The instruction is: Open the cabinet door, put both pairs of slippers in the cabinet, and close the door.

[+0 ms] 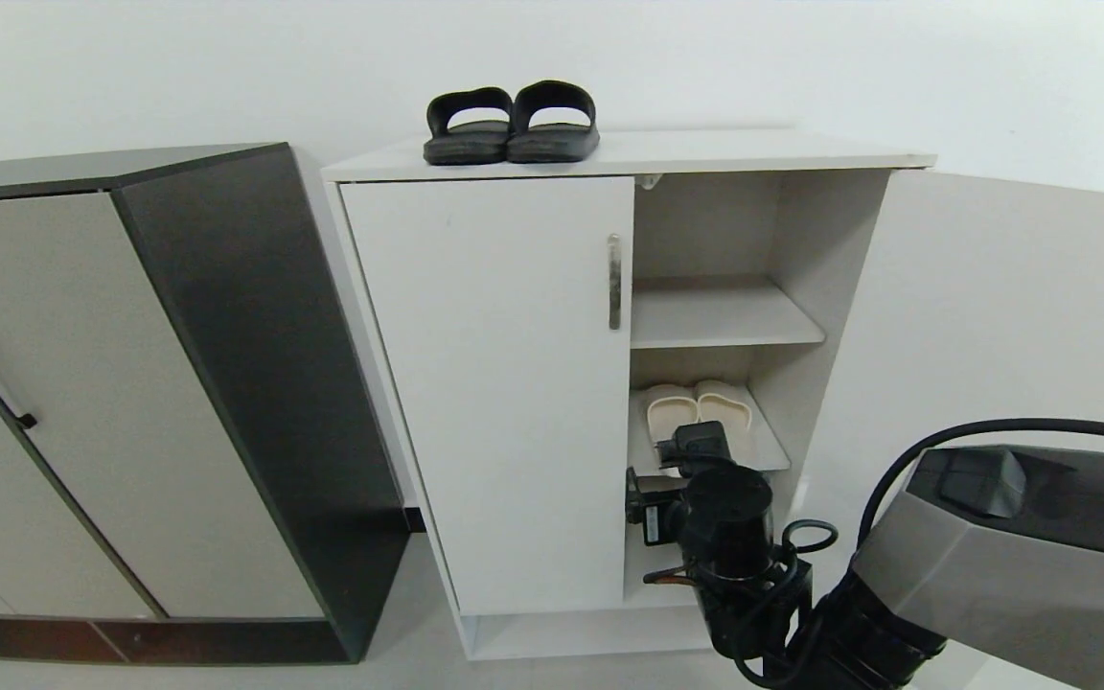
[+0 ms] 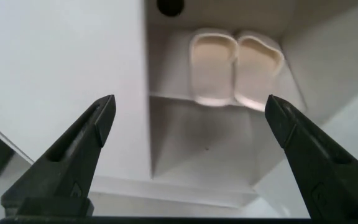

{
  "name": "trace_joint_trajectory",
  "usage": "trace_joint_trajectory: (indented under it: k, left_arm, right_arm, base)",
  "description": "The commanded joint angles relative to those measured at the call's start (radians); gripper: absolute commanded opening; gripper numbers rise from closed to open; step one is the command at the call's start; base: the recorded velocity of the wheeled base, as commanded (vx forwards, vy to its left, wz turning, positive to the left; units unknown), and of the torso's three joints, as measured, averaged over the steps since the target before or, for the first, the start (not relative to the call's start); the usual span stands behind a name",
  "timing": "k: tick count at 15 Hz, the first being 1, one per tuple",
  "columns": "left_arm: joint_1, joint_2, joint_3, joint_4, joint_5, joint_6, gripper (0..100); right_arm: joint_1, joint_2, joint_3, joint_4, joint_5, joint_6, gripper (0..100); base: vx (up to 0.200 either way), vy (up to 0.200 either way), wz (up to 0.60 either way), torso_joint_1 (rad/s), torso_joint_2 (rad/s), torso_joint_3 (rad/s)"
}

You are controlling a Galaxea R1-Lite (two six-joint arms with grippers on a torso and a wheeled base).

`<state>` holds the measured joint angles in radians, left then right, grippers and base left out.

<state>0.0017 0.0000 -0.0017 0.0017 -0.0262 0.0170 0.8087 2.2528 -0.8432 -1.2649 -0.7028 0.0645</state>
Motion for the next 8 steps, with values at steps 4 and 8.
trace_joint_trajectory:
  k: [4,8]
  left_arm:
    - [0.0,0.002,0.0,0.0,0.0,0.0,0]
    - [0.0,0.002,0.0,0.0,0.0,0.0,0]
  right_arm:
    - [0.0,0.004,0.003,-0.001,0.003,0.0,100]
    - [-0.003,0.004,0.006,-0.018,0.019,0.0,100]
  base:
    - [0.0,0.2,0.0,0.002,0.0,0.004]
    - [0.0,0.2,0.0,0.005,0.0,0.002]
